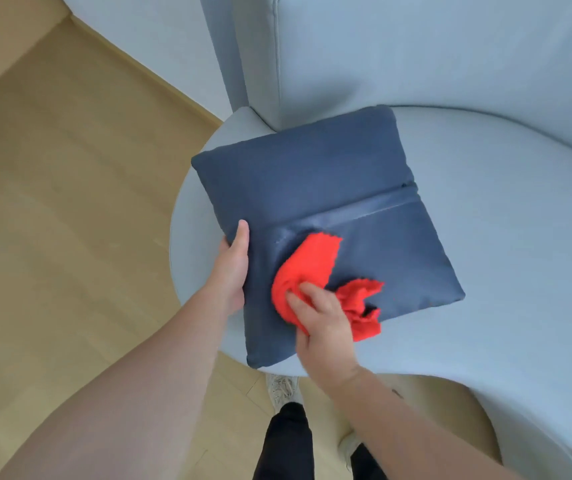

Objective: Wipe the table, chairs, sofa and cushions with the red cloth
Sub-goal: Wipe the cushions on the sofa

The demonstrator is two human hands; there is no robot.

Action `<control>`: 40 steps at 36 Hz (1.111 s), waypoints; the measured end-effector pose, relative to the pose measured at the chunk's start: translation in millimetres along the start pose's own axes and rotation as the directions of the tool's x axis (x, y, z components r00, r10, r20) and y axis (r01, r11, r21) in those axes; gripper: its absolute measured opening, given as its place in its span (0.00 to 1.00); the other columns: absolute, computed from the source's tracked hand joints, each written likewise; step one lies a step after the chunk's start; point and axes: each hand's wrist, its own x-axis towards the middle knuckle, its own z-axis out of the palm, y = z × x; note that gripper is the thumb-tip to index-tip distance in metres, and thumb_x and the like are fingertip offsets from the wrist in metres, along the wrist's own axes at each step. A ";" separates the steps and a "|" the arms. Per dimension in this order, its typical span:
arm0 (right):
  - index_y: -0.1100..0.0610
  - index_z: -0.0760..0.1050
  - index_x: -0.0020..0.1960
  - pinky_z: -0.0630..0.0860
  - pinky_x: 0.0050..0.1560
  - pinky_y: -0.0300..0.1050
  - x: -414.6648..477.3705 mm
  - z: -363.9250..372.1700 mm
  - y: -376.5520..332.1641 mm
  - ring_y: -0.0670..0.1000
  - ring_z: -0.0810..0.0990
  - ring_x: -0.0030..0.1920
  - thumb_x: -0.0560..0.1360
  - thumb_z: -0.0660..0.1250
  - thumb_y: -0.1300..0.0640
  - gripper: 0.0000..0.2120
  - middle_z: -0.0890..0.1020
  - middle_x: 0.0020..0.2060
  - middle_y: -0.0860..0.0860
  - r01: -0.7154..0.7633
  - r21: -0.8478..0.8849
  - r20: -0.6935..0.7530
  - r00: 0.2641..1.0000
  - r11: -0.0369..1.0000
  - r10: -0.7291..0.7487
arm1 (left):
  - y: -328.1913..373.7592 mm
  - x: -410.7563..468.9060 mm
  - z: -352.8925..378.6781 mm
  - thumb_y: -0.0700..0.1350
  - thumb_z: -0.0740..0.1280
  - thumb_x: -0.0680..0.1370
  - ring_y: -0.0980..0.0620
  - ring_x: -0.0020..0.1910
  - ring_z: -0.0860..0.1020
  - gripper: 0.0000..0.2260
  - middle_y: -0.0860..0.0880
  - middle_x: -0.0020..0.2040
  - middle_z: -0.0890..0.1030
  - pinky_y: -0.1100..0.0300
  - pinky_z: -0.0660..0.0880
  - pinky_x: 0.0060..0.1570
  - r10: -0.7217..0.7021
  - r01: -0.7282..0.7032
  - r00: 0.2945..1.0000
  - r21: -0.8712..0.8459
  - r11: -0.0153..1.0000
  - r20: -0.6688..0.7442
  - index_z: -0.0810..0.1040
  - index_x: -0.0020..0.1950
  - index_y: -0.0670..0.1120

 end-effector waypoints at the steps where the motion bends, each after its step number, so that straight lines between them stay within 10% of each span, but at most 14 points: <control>1: 0.60 0.82 0.55 0.76 0.51 0.48 -17.3 9.4 -8.5 0.60 0.79 0.46 0.64 0.62 0.70 0.21 0.81 0.52 0.57 0.062 0.048 0.123 0.990 0.997 -0.067 | -1.4 -0.9 -0.3 0.71 0.63 0.69 0.55 0.52 0.82 0.29 0.57 0.58 0.81 0.54 0.78 0.50 -0.012 0.012 1.000 -0.005 1.000 0.000 0.70 0.65 0.59; 5: 0.58 0.81 0.57 0.77 0.52 0.47 -57.3 7.5 -3.1 0.58 0.79 0.48 0.65 0.66 0.69 0.22 0.81 0.54 0.54 0.132 0.180 0.355 0.915 0.975 -0.190 | 2.6 -6.1 -2.4 0.72 0.72 0.58 0.53 0.50 0.83 0.35 0.56 0.53 0.83 0.52 0.79 0.49 -0.066 0.065 0.998 0.041 0.997 0.003 0.74 0.61 0.59; 15: 0.62 0.81 0.50 0.71 0.52 0.29 -2.3 -118.9 45.2 0.43 0.77 0.48 0.67 0.58 0.71 0.18 0.79 0.48 0.48 -0.107 0.241 -0.050 0.991 0.965 0.123 | 21.7 -49.7 49.1 0.49 0.74 0.72 0.50 0.41 0.82 0.06 0.50 0.41 0.84 0.54 0.79 0.42 0.298 -0.279 0.935 0.120 0.953 -0.192 0.82 0.43 0.48; 28: 0.51 0.80 0.57 0.71 0.53 0.41 93.6 -337.0 -29.8 0.45 0.70 0.64 0.74 0.57 0.69 0.21 0.69 0.62 0.46 -0.053 0.167 -0.193 0.978 0.985 0.085 | 189.2 -221.1 142.0 0.48 0.73 0.73 0.58 0.43 0.82 0.05 0.56 0.43 0.85 0.62 0.76 0.42 0.670 -0.641 0.741 0.251 0.726 -0.045 0.82 0.47 0.51; 33: 0.51 0.79 0.55 0.68 0.56 0.39 139.1 -413.4 -55.6 0.47 0.74 0.55 0.74 0.56 0.67 0.18 0.71 0.62 0.46 -0.089 0.278 -0.285 0.943 0.956 0.171 | 265.4 -250.0 153.3 0.51 0.73 0.72 0.55 0.44 0.82 0.05 0.55 0.43 0.84 0.57 0.78 0.47 0.744 -0.717 0.657 0.203 0.667 -0.124 0.82 0.44 0.51; 37: 0.45 0.78 0.45 0.77 0.31 0.39 170.3 -442.7 -65.4 0.44 0.80 0.36 0.73 0.54 0.66 0.20 0.74 0.54 0.42 -0.063 0.341 -0.332 0.925 0.938 0.183 | 320.9 -239.4 165.5 0.50 0.73 0.72 0.51 0.45 0.81 0.07 0.51 0.43 0.84 0.54 0.78 0.52 0.769 -0.773 0.599 0.091 0.628 -0.224 0.81 0.43 0.47; 40: 0.44 0.78 0.45 0.71 0.23 0.29 196.6 -443.8 -64.5 0.35 0.77 0.40 0.73 0.55 0.67 0.21 0.74 0.52 0.41 -0.067 0.336 -0.359 0.913 0.939 0.194 | 356.5 -208.9 174.7 0.52 0.74 0.72 0.50 0.46 0.80 0.09 0.51 0.45 0.83 0.54 0.76 0.53 0.722 -0.755 0.635 -0.023 0.655 -0.274 0.80 0.44 0.48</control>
